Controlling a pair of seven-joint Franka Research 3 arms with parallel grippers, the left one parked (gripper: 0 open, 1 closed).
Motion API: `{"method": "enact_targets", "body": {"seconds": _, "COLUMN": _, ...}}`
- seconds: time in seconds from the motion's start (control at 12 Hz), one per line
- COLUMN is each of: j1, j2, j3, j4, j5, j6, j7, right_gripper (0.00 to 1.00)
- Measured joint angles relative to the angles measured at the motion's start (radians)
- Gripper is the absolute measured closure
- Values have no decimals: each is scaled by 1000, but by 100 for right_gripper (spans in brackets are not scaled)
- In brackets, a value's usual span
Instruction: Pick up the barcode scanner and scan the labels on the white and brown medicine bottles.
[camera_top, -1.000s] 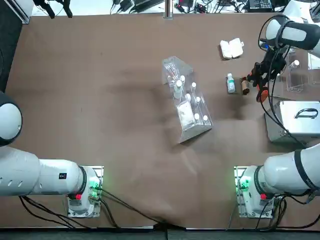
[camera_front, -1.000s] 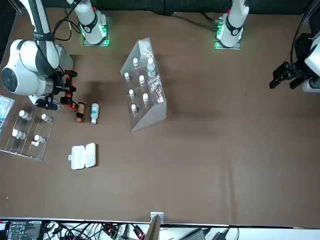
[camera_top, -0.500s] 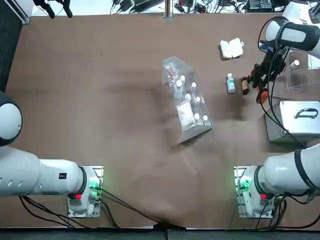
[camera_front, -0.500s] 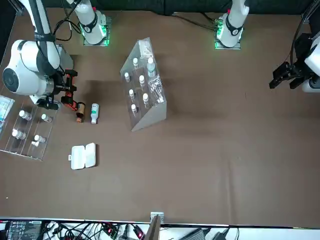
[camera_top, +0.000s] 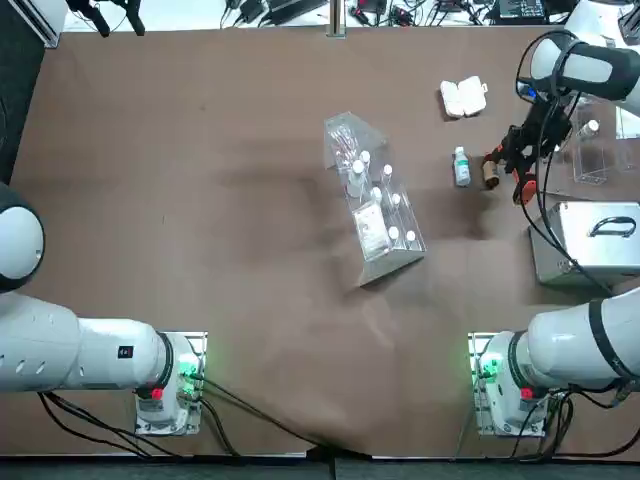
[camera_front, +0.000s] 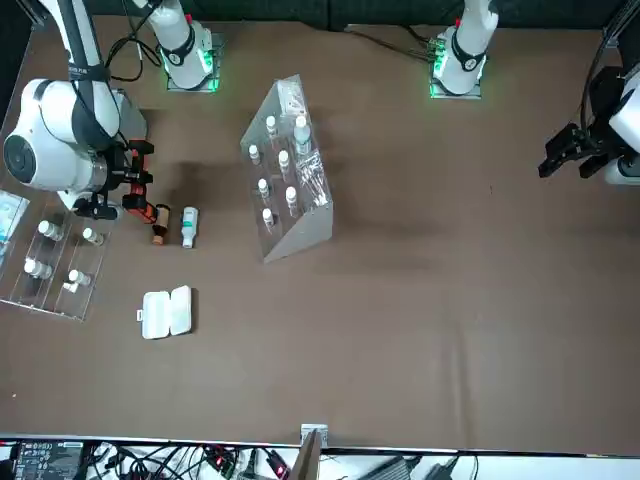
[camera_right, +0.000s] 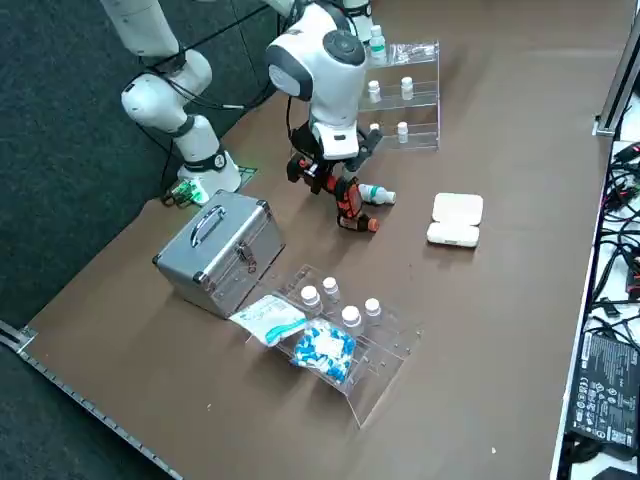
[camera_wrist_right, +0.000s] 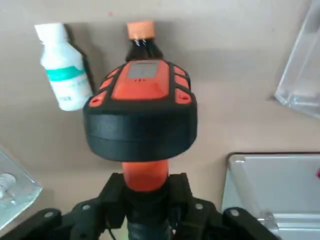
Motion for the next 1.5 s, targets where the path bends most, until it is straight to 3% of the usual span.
{"method": "enact_targets", "body": {"seconds": 0.33, "j1": 50, "j2": -1, "j3": 22, "j4": 55, "j5": 90, "j6": -9, "j7": 0, "right_gripper": 57}}
{"method": "enact_targets", "body": {"seconds": 0.67, "j1": 158, "j2": 15, "j3": 27, "j4": 92, "j5": 128, "j6": 5, "j7": 77, "right_gripper": 57}}
{"method": "enact_targets", "body": {"seconds": 1.08, "j1": 304, "j2": 92, "j3": 30, "j4": 111, "j5": 129, "j6": 148, "j7": 269, "right_gripper": 57}}
{"method": "enact_targets", "body": {"seconds": 1.5, "j1": 388, "j2": 179, "j3": 30, "j4": 113, "j5": 109, "j6": 276, "j7": 319, "right_gripper": 57}}
